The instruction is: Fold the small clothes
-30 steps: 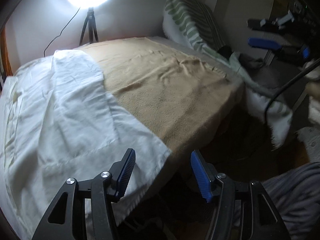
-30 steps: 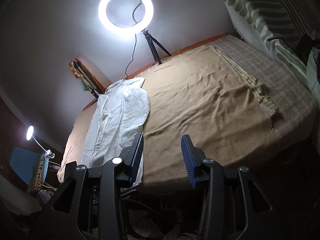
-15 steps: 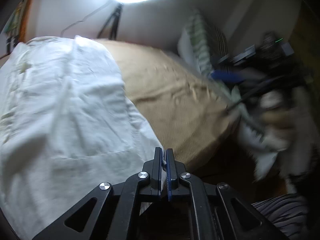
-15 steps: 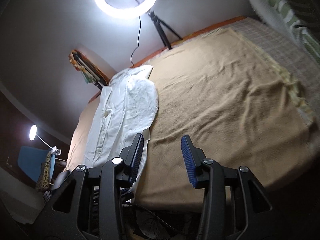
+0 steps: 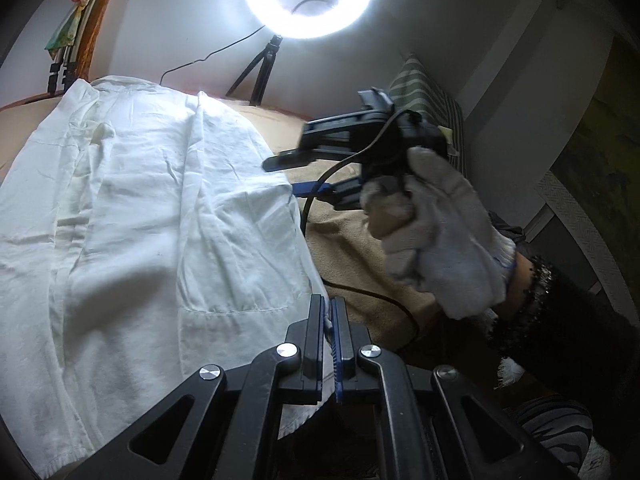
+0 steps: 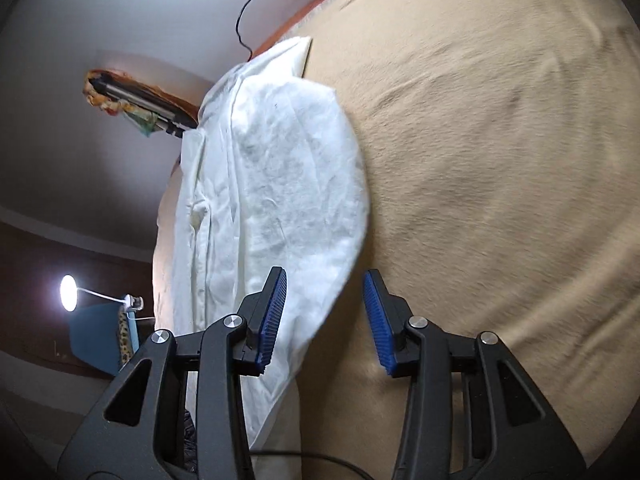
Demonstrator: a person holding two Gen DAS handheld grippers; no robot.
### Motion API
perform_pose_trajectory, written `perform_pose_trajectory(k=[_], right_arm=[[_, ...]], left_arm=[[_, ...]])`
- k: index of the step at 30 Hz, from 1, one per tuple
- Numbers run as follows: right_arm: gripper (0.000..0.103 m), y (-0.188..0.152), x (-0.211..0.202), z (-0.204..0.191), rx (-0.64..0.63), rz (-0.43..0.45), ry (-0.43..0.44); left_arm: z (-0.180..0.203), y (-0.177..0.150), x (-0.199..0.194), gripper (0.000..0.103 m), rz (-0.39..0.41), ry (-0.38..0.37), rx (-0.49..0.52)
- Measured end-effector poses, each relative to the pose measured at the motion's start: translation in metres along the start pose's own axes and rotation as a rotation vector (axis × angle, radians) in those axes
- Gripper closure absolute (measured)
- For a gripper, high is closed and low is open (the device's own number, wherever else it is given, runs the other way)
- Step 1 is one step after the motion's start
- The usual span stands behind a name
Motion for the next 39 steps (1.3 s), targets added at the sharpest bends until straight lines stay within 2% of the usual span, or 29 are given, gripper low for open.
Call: perform_pose_trajectory(k=[3,5,10,14,21,33,39], right_arm=[[0.093,-0.005,0.007,-0.024,-0.102,0.021,-0.09],[0.095,-0.01,0.007,-0.041,-0.171,0.045,-0.139],[0.098,-0.028,0.01,-0.09,-0.334,0.089,-0.241],[0.099,-0.043,0.019,-0.12,-0.412,0.115,-0.273],[0.099,-0.068,0.058,-0.161,-0.527,0.075,-0.303],[0.099,-0.08,0.115,-0.178,-0.565,-0.01,-0.33],[0.099,-0.081,0.124,-0.174,-0.56,-0.029,-0.333]], left_arm=[[-0.006,-0.004,-0.008,0.103,0.005,0.005,-0.003],[-0.011,-0.006,-0.013,0.103,0.007,0.002,-0.016],[-0.022,-0.019,-0.034,0.103,0.019,0.001,-0.042],[-0.034,-0.024,-0.048,0.103,0.033,0.01,-0.077],[-0.051,-0.045,-0.074,0.103,0.036,0.016,-0.141],[-0.064,-0.057,-0.086,0.103,0.028,0.046,-0.187],[-0.065,-0.059,-0.085,0.103,0.014,0.055,-0.188]])
Point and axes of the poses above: each gripper's, at about its wrist camera, not at the fingertips, and x roughly the way its jaws point, z to its right, y to its top, the point moved 4 cm from there along x, roughly the way its jaws point, and after that the axes turned 12 degrees about x, right-handed, at the moved point
